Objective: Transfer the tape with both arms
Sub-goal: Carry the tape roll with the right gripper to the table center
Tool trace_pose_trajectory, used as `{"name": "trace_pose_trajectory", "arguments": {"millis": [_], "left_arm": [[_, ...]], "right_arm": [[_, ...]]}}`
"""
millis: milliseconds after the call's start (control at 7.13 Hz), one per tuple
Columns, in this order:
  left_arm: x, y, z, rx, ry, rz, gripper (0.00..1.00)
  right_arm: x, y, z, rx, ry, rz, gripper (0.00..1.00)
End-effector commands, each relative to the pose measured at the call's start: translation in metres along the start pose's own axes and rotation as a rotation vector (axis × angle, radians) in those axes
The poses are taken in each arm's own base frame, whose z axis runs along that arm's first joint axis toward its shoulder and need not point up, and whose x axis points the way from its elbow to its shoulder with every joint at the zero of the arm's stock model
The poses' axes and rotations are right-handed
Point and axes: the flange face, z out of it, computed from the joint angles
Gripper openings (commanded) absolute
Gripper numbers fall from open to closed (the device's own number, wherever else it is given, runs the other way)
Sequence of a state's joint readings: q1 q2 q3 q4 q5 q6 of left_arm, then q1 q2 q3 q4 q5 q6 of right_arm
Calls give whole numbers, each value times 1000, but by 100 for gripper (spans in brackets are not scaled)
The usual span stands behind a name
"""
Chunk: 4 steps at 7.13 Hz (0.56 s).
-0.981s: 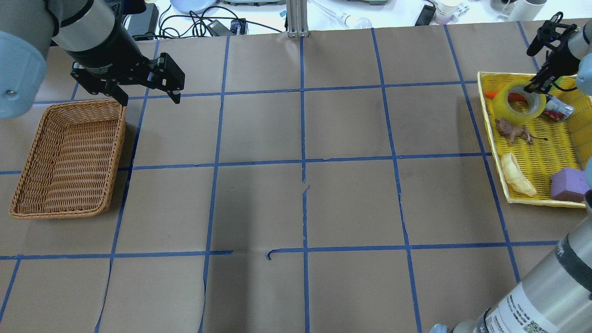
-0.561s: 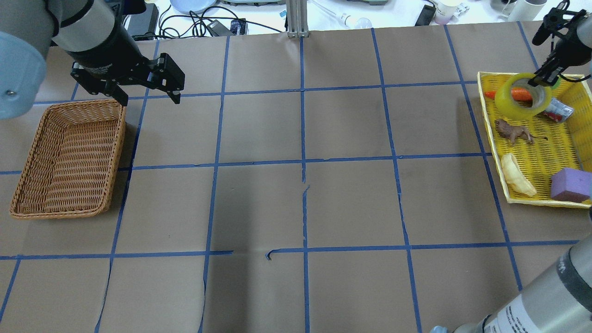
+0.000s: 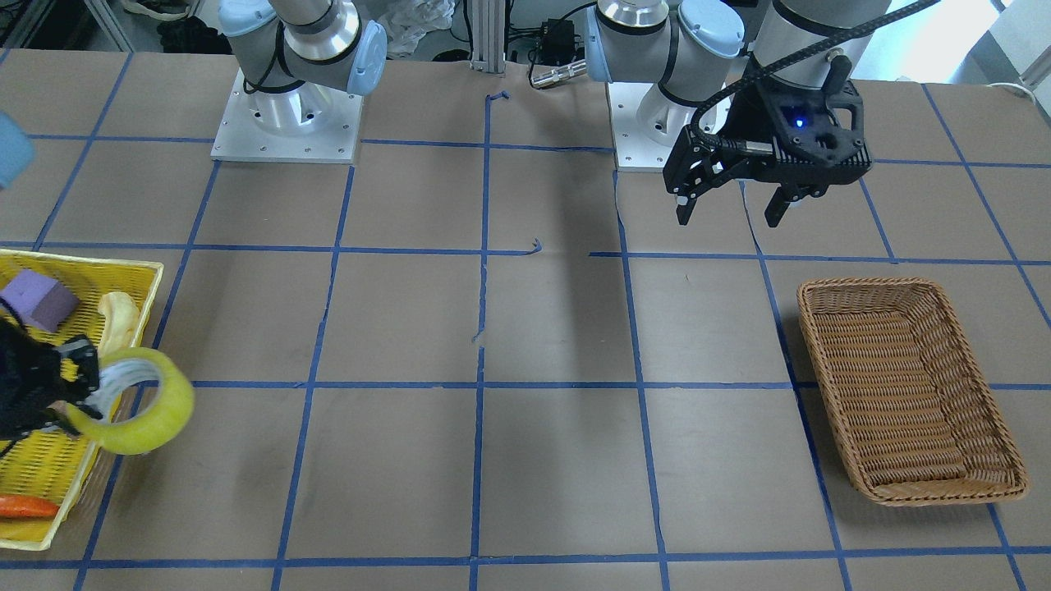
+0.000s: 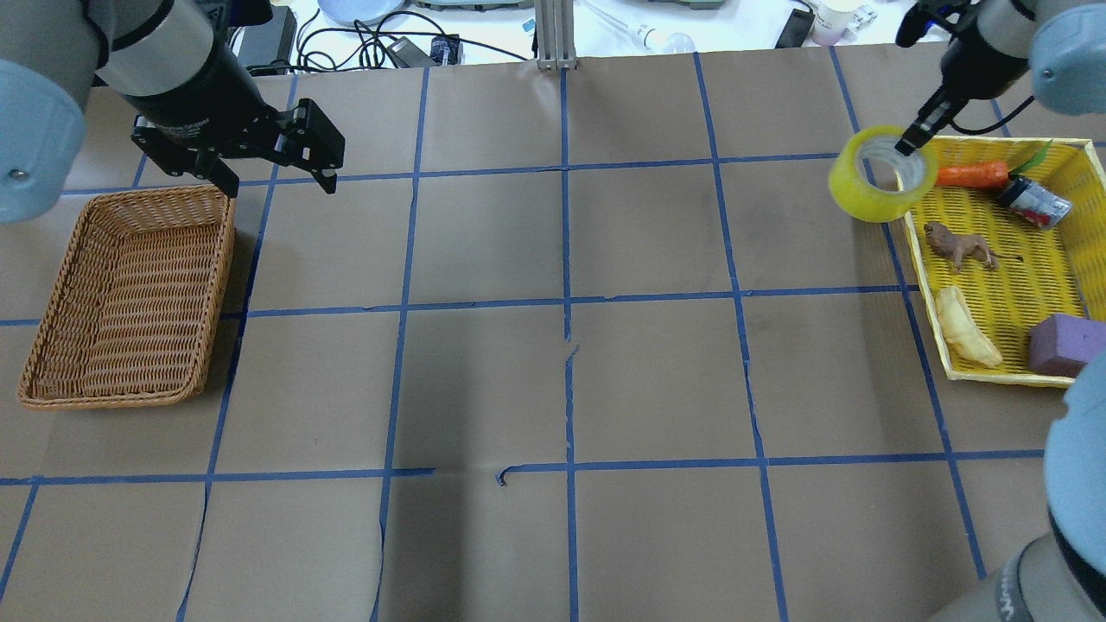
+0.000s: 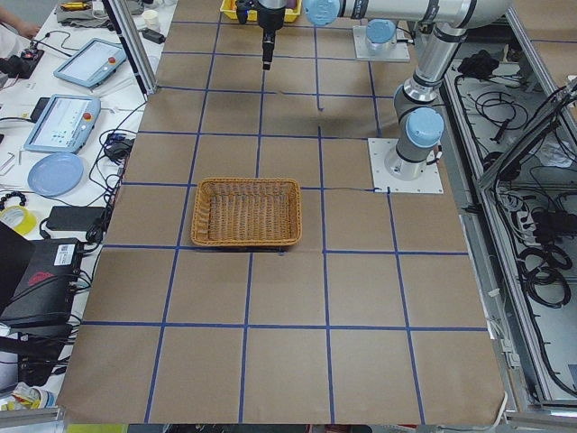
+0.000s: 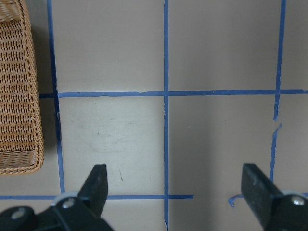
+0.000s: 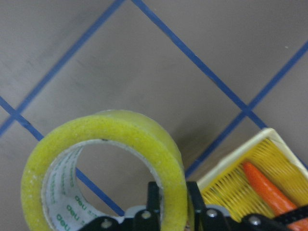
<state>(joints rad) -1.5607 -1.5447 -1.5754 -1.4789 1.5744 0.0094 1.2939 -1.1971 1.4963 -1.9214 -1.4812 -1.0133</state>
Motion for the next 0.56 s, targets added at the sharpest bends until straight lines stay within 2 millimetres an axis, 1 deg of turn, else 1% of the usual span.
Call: {"name": "trace_pose_trajectory", "arguments": {"millis": [0, 140, 280, 421], "left_arm": [[0, 0, -1, 2, -1, -1, 100], [0, 0, -1, 2, 0, 1, 100], [0, 0, 0, 0, 0, -1, 100], [0, 0, -1, 2, -1, 1, 100]], "right_arm": [[-112, -62, 49, -21, -108, 203, 0], [-161, -86, 74, 15, -130, 302, 0], [-212, -97, 98, 21, -127, 376, 0], [-269, -106, 120, 11, -135, 451, 0]]}}
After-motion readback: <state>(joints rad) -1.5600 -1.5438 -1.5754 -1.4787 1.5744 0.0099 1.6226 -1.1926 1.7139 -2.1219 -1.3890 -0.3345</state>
